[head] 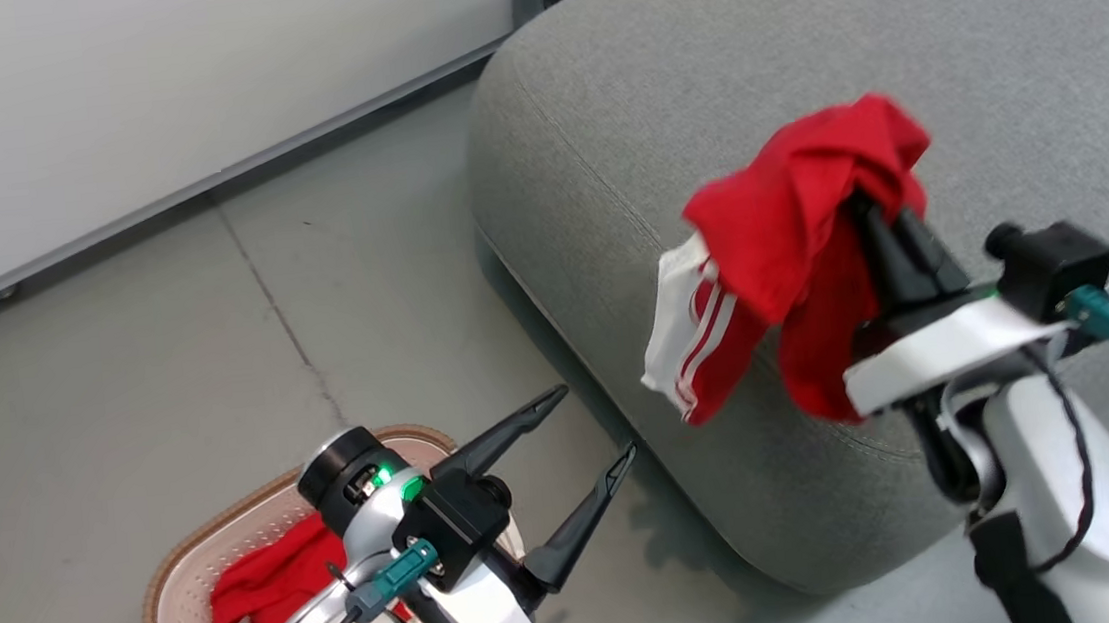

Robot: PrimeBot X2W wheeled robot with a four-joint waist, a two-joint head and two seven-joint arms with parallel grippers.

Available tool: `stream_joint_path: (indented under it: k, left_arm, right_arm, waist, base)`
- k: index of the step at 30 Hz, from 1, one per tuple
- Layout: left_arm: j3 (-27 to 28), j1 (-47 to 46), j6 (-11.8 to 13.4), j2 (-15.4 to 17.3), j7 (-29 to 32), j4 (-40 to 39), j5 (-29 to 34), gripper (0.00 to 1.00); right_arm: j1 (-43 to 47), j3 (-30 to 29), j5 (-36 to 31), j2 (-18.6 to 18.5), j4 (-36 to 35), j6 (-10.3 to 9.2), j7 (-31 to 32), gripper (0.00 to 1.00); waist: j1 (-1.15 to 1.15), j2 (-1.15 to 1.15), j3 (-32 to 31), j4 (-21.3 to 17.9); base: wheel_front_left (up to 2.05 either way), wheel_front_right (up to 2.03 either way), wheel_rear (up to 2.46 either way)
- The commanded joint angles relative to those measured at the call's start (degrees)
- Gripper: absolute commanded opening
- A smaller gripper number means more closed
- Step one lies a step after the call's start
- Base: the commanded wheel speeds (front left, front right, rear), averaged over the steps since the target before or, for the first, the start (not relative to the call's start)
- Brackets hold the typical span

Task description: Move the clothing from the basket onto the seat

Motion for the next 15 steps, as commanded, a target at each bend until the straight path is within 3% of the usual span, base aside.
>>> stream_joint_path:
  k: [1,8,15]
  left_arm:
    - [0.2,-1.1,0.2,0.3,0.0,-0.3,0.3,1.0]
    - [-0.8,-4.7,-0.2,1.8,2.0,-2.6,1.2,1.0]
    - [-2.9,-10.3,-0.6,4.5,5.5,-6.3,2.4,1.0]
  right_arm:
    - [-1.5,-1.0,-0.7,-0.3,0.0,0.12,-0.2,0.0]
    - [-10.2,-11.5,-1.6,-0.2,3.3,0.13,-0.2,0.0]
    - [-19.4,-21.1,-1.4,-0.2,5.7,0.13,-0.2,0.0]
  waist:
    - [0.0,0.0,1.2,-1.0]
    - [0.0,0.0,6.0,-2.2]
    - [0.0,0.0,14.6,-0.4]
  base:
    - [0.0,0.0,0.0]
    - [0.0,0.0,0.0]
    - [0.0,0.0,0.0]
